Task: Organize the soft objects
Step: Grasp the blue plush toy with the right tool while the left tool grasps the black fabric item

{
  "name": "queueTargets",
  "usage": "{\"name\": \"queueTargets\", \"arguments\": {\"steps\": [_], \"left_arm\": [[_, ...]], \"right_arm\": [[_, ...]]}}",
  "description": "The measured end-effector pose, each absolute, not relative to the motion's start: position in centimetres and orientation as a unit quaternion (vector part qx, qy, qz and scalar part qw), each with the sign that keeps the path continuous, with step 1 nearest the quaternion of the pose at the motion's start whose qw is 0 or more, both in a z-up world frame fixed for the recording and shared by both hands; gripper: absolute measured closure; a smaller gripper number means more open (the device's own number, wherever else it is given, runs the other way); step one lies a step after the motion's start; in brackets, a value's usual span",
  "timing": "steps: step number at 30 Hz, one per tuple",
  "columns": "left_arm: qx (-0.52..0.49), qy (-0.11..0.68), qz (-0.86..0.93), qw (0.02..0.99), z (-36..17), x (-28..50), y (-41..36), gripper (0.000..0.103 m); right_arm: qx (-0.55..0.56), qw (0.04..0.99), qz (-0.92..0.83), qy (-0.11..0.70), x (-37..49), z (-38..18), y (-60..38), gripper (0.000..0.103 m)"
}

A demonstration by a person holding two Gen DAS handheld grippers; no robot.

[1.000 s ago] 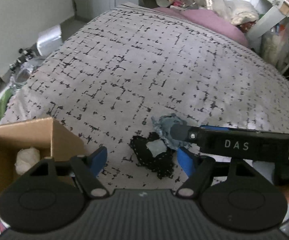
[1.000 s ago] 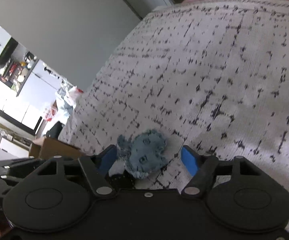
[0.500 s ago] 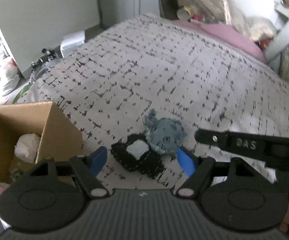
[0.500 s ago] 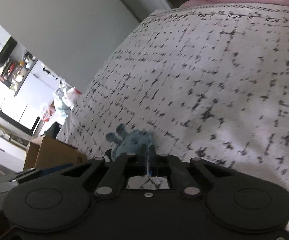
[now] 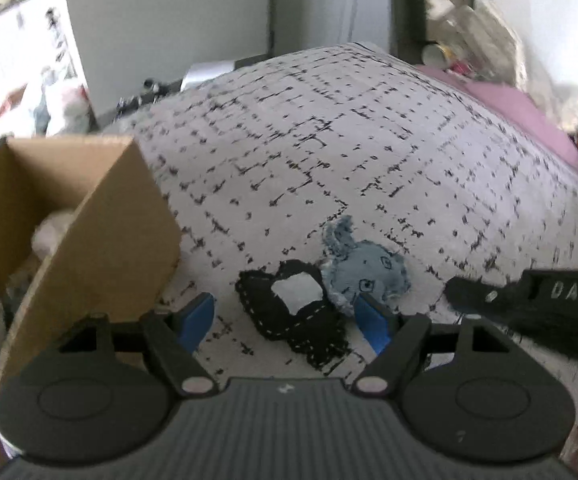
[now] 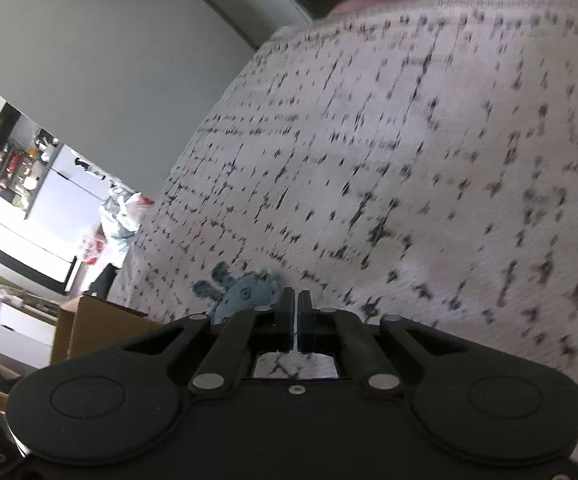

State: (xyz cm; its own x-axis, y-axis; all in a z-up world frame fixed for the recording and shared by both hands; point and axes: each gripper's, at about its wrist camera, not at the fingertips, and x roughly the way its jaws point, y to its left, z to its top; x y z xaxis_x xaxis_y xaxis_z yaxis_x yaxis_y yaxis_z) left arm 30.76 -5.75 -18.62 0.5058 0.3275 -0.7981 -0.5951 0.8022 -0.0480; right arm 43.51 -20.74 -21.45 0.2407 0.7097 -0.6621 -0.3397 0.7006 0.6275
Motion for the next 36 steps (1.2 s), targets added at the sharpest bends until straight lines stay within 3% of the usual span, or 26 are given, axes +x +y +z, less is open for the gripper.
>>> {"name": "queueTargets", "arguments": {"steps": [2, 4, 6, 13, 17, 21, 23, 24, 26, 32, 36], "left_arm": [[-0.178, 0.41, 0.284, 0.848, -18.7, 30.5, -5.5, 0.026], [-0.203, 0.399, 0.296, 0.844, -18.8, 30.1, -5.2, 0.026], [-0.218, 0.386, 0.304, 0.843, -19.0, 29.8, -5.1, 0.026], [-0.284, 0.35, 0.331, 0.829, -19.8, 28.4, -5.0, 0.029], [-0.307, 0.333, 0.345, 0.822, -19.9, 27.6, -4.7, 0.041], [-0.317, 0.326, 0.343, 0.822, -20.2, 27.0, -4.5, 0.046], [-0.318, 0.326, 0.341, 0.822, -20.1, 26.9, -4.4, 0.058], [-0.322, 0.326, 0.335, 0.823, -20.1, 26.9, -4.3, 0.062], [-0.332, 0.326, 0.324, 0.824, -20.1, 26.9, -4.1, 0.079], [-0.347, 0.326, 0.312, 0.822, -19.9, 26.6, -4.1, 0.09], [-0.341, 0.34, 0.314, 0.818, -19.2, 26.0, -4.3, 0.091]], "right_arm": [[0.189, 0.762, 0.35, 0.51, 43.5, -21.7, -20.2, 0.092], [0.203, 0.757, 0.356, 0.509, 43.5, -22.0, -19.8, 0.072], [0.214, 0.754, 0.359, 0.506, 43.5, -22.2, -19.5, 0.064], [0.199, 0.768, 0.367, 0.486, 44.1, -22.2, -17.8, 0.054], [0.16, 0.777, 0.371, 0.482, 43.9, -21.8, -16.6, 0.054], [0.128, 0.784, 0.38, 0.474, 43.3, -21.8, -15.7, 0.054], [0.112, 0.784, 0.387, 0.471, 43.2, -21.8, -15.0, 0.054], [0.103, 0.786, 0.39, 0.47, 43.0, -21.8, -14.7, 0.057], [0.081, 0.787, 0.391, 0.47, 42.8, -21.8, -14.3, 0.072], [0.086, 0.79, 0.387, 0.467, 42.1, -21.6, -15.9, 0.081], [0.094, 0.803, 0.364, 0.463, 41.0, -20.6, -17.8, 0.086]]}}
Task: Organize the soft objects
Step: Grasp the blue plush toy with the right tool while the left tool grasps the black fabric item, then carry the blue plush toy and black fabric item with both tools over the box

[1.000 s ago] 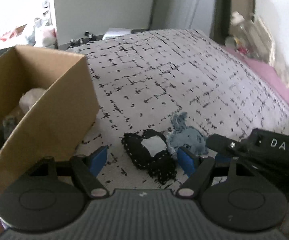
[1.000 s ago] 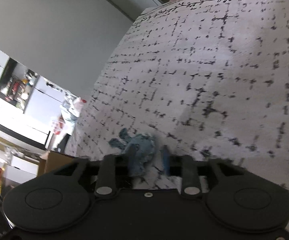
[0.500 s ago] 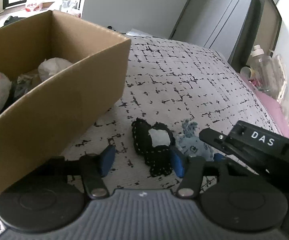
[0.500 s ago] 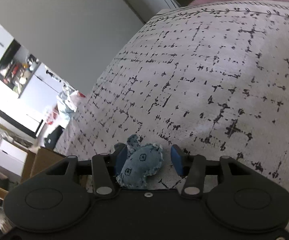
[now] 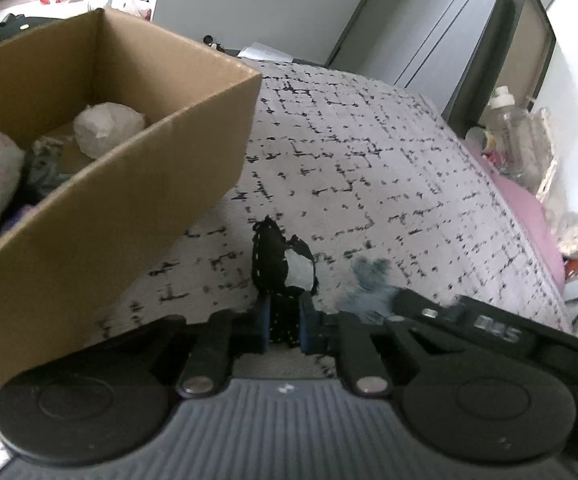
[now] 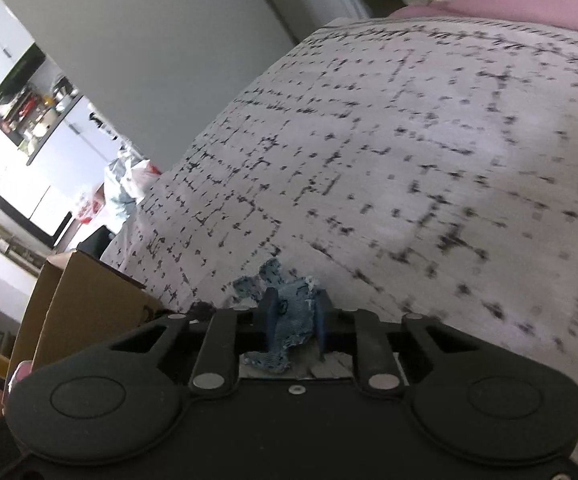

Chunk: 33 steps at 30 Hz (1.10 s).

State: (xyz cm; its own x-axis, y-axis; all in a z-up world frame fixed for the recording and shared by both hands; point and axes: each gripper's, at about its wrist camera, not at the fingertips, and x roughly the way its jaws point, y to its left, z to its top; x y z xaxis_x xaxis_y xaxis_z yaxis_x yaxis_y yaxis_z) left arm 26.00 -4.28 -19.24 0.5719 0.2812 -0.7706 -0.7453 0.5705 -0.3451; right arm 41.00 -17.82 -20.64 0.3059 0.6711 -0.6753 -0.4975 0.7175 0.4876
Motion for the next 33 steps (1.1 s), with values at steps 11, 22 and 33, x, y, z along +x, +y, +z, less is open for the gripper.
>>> {"name": "queueTargets", "arguments": {"steps": [11, 22, 33], "left_arm": [[-0.389, 0.342, 0.275, 0.81, -18.0, 23.5, -4.4, 0.093], [-0.424, 0.318, 0.265, 0.806, -14.7, 21.2, -3.3, 0.094], [-0.407, 0.278, 0.241, 0.836, -8.8, 18.8, -2.1, 0.094]], "right_arm": [[0.15, 0.802, 0.328, 0.476, 39.1, -19.1, -21.9, 0.092], [0.14, 0.811, 0.311, 0.474, 37.3, -14.3, -24.7, 0.092], [0.148, 0.817, 0.321, 0.456, 35.4, -8.9, -24.2, 0.092]]}}
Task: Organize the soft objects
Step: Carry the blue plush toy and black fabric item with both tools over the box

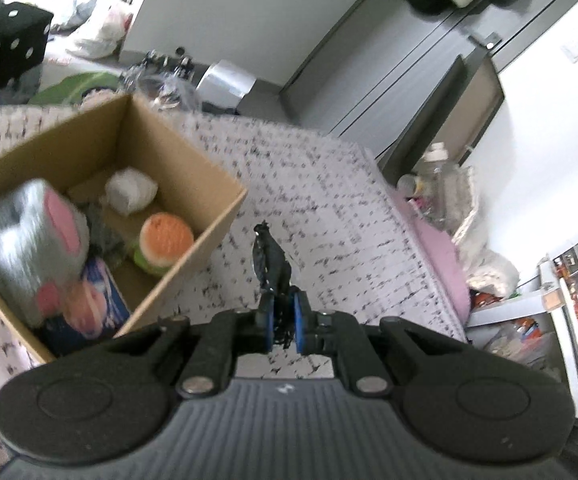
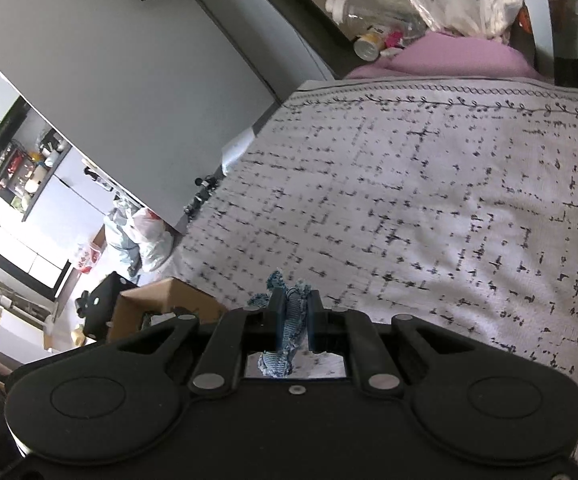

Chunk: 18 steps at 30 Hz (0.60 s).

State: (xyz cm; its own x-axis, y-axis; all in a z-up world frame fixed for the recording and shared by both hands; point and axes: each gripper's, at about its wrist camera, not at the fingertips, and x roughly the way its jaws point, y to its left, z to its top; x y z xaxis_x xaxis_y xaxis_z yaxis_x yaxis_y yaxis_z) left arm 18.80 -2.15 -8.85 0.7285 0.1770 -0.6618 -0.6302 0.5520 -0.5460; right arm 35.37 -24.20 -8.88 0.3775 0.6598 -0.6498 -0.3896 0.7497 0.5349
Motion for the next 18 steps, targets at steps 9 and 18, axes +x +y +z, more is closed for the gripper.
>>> {"name": "queueTargets", "arguments": {"steps": [9, 18], "left_arm": [[-0.399, 0.261, 0.214, 0.853, -6.5, 17.1, 0.6, 0.094], [-0.394, 0.233, 0.23, 0.859, -5.4, 14.7, 5.6, 0.094]], "right_arm": [[0.173, 0.834, 0.322, 0.414, 32.8, -4.9, -22.0, 0.092], [0.197, 0.835, 0.316, 0.406, 30.6, -5.3, -19.6, 0.092]]}}
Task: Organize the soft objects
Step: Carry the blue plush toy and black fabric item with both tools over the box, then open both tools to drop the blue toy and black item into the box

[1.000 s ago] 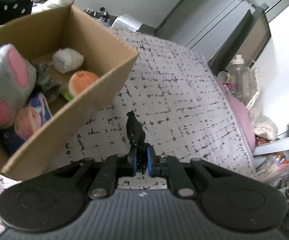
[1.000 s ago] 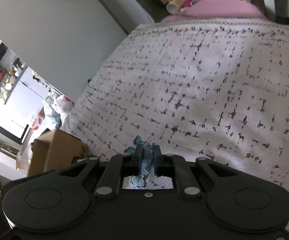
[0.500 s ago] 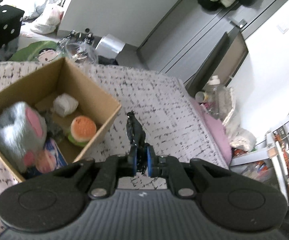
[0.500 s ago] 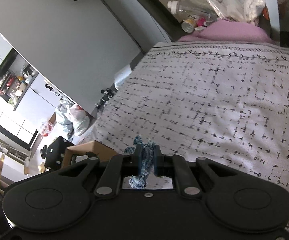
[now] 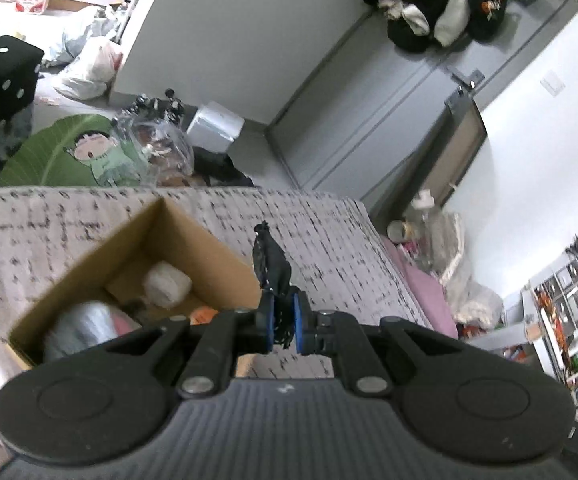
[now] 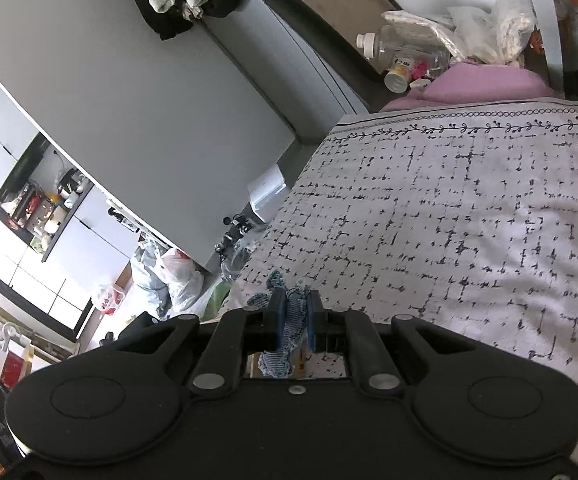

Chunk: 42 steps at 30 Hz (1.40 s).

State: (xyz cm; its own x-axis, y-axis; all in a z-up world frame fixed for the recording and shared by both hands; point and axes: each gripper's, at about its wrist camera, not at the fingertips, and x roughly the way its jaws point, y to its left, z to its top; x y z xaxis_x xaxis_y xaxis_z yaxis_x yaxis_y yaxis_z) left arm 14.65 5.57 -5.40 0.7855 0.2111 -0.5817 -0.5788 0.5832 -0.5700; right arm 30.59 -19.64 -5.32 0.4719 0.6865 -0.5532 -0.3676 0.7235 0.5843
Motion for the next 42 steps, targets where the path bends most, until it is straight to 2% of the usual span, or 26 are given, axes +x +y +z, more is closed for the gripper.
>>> {"name": "queueTargets", "arguments": {"steps": [9, 25, 31, 34, 39, 41, 42], "left_arm": [[-0.4, 0.222, 0.252, 0.853, -5.5, 11.8, 9.2, 0.094], [-0.38, 0.234, 0.293, 0.846, -8.5, 10.3, 10.3, 0.094], [-0.386, 0.225, 0.32, 0.835, -8.6, 9.2, 11.4, 0.089], [-0.398, 0.214, 0.318, 0.833, -8.5, 8.4, 12.1, 0.083], [-0.405, 0.216, 0.321, 0.829, -8.7, 7.7, 13.1, 0.082], [-0.407, 0.221, 0.321, 0.826, -8.7, 7.8, 13.3, 0.077], [-0.409, 0.224, 0.32, 0.825, -8.8, 7.8, 13.5, 0.076]], "right_arm": [[0.187, 0.836, 0.327, 0.399, 28.8, -5.6, -17.1, 0.092], [0.156, 0.82, 0.369, 0.409, 26.0, -6.5, -11.7, 0.092], [0.132, 0.806, 0.399, 0.418, 25.2, -7.3, -9.1, 0.092], [0.118, 0.804, 0.404, 0.421, 24.9, -7.8, -7.8, 0.092], [0.103, 0.804, 0.401, 0.426, 25.0, -8.4, -6.2, 0.092], [0.1, 0.809, 0.4, 0.419, 25.1, -8.3, -5.7, 0.09], [0.101, 0.813, 0.396, 0.414, 25.1, -8.2, -5.7, 0.085]]}}
